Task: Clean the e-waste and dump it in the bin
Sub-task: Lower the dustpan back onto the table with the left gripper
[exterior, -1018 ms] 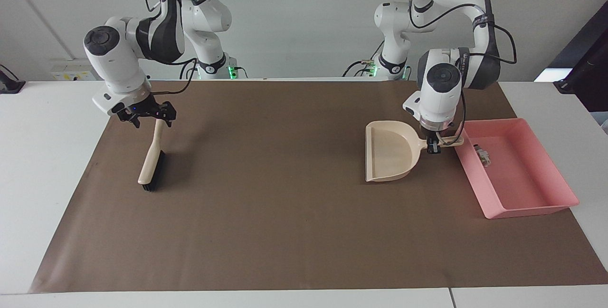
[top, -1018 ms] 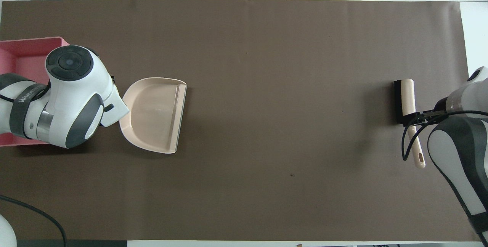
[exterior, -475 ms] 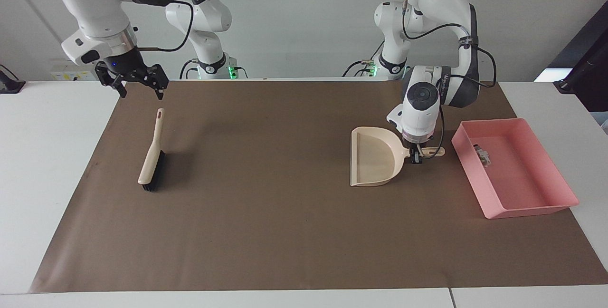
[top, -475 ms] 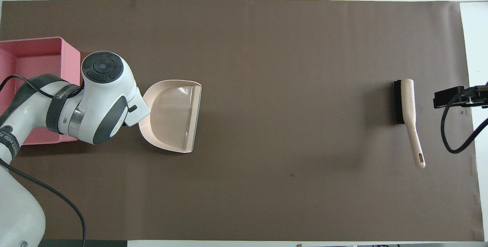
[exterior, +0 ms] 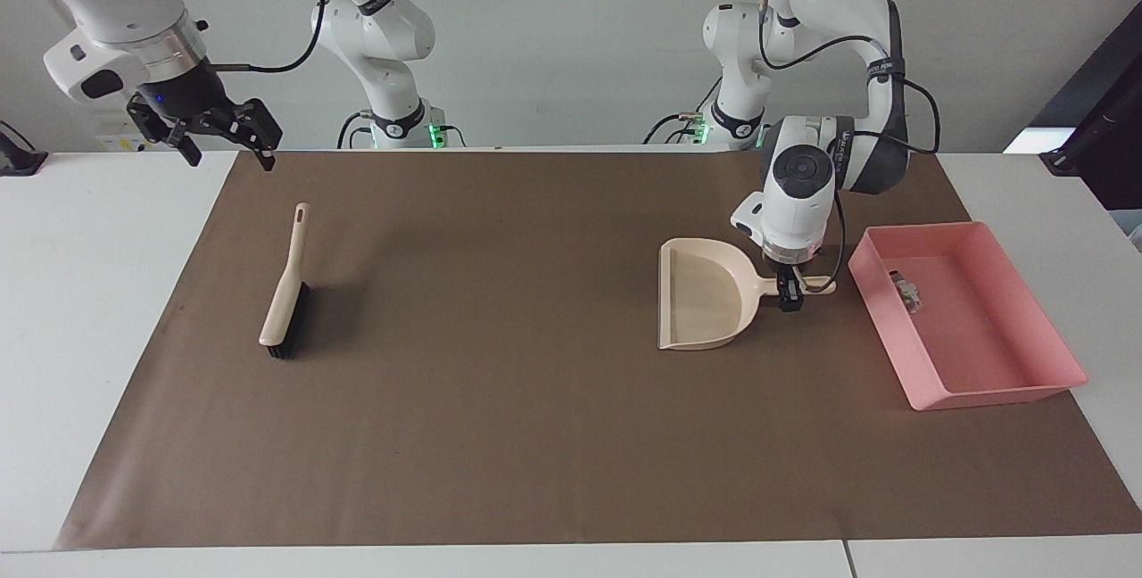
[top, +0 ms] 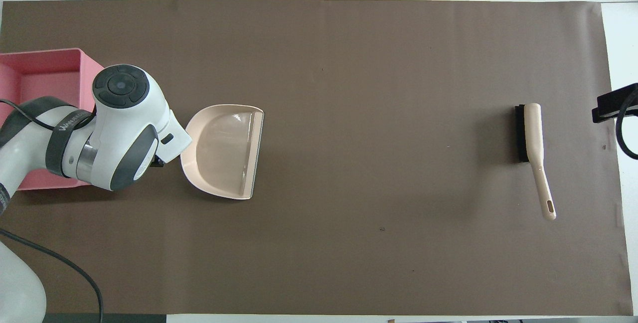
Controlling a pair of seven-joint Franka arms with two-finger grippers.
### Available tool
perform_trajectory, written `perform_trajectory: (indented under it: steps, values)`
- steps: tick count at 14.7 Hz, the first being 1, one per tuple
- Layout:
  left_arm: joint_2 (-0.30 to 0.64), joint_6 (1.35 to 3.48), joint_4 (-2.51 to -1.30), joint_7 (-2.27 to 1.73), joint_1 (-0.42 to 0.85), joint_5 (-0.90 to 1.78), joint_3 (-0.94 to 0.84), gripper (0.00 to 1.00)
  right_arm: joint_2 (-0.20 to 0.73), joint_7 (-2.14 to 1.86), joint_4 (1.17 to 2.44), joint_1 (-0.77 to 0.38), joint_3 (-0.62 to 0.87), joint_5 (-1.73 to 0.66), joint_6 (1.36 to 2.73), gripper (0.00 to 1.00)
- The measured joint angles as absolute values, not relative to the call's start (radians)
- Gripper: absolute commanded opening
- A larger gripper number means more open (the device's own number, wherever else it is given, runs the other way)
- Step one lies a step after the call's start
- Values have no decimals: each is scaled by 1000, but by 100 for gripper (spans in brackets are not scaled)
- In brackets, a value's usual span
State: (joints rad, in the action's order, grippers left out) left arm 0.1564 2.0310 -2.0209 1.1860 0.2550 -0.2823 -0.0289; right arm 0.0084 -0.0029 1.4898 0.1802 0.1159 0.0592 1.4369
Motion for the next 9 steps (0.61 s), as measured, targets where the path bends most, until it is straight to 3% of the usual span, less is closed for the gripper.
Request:
perform_trajectory:
  steps: [4, 9]
  values:
    - [63, 1942, -2020, 976, 207, -282, -18, 99, -2, 63, 1495, -34, -84, 60, 1434, 100]
    - [-3, 1910, -2021, 767, 131, -280, -14, 99, -24, 66, 1539, -41, -100, 60, 1410, 100]
